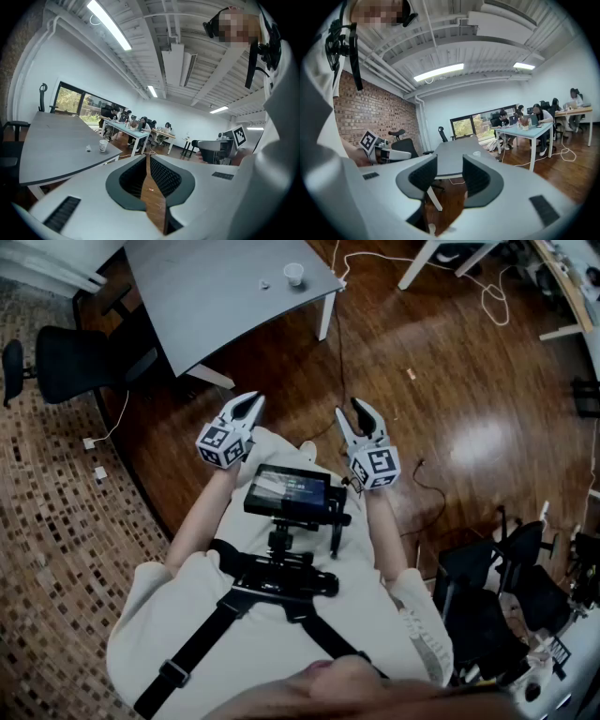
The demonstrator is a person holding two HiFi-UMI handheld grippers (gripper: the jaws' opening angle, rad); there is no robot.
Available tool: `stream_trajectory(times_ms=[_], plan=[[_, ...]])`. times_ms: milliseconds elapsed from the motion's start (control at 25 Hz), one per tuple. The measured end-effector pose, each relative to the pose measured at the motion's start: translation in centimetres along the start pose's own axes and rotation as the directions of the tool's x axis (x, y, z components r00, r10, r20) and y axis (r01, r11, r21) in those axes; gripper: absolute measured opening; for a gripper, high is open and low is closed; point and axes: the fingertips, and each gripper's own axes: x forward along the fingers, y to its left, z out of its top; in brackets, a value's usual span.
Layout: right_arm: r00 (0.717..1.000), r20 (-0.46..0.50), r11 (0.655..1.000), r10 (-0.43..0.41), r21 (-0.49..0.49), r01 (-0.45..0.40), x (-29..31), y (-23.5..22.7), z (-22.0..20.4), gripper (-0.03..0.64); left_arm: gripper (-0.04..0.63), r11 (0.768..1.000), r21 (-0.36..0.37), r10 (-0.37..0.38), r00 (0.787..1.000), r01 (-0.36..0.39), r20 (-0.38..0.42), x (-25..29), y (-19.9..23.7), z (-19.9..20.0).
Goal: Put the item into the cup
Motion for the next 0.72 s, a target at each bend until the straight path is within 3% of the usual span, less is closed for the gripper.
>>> stream_trajectory(times_ms=[280, 720], plan=[[1.000, -0.015, 1.000, 0.003, 0.018, -0.003, 2.3, -0.6, 0.3, 0.181, 0.025, 1.000, 0.007, 0.013, 0.999, -0.013, -0.029, 1.1, 2.8, 0.3], [1.000, -0.015, 0.999, -0.024, 0.038, 0.024, 11.9, -3.9, 3.1, 0.181, 0.025, 1.000, 0.009, -0.026, 0.997, 0.027, -0.070, 7.5, 10.5, 4.5]])
